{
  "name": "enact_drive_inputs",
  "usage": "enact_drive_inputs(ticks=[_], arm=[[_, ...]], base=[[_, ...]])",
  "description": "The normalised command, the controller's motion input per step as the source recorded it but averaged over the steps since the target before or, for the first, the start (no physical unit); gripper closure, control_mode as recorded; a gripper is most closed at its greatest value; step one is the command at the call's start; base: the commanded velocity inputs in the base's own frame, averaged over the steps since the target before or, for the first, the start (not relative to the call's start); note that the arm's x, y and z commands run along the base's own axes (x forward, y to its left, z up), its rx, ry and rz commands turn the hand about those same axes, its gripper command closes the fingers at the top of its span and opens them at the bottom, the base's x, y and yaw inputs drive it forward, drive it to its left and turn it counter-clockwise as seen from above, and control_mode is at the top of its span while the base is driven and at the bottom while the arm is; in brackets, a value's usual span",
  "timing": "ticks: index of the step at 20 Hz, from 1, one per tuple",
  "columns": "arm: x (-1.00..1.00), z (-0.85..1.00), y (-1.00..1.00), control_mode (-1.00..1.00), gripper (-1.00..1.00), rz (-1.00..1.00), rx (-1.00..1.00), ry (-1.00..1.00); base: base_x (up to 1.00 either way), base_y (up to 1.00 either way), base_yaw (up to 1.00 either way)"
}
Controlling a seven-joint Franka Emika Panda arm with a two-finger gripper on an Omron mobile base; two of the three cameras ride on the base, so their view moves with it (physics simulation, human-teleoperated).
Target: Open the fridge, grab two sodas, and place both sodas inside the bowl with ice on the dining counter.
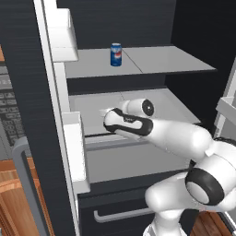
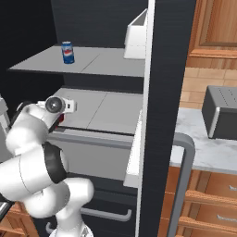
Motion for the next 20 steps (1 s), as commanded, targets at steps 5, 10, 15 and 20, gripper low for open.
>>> enact_drive_inputs(ticks=[5, 10, 15, 20], arm=[[-0.98, 0.65, -0.39, -1.00, 1.00, -0.01, 0.27, 0.11], [-1.00, 0.65, -0.38, -1.00, 1.00, 0.00, 0.17, 0.09], [-0.76, 0.91, -0.32, -1.00, 1.00, 0.00, 0.02, 0.07], [-0.64, 0.99, -0.31, -1.00, 1.00, 0.00, 0.00, 0.07]], base=[[0.00, 0.00, 0.00], [0.00, 0.00, 0.00], [0.00, 0.00, 0.00], [0.00, 0.00, 0.00]])
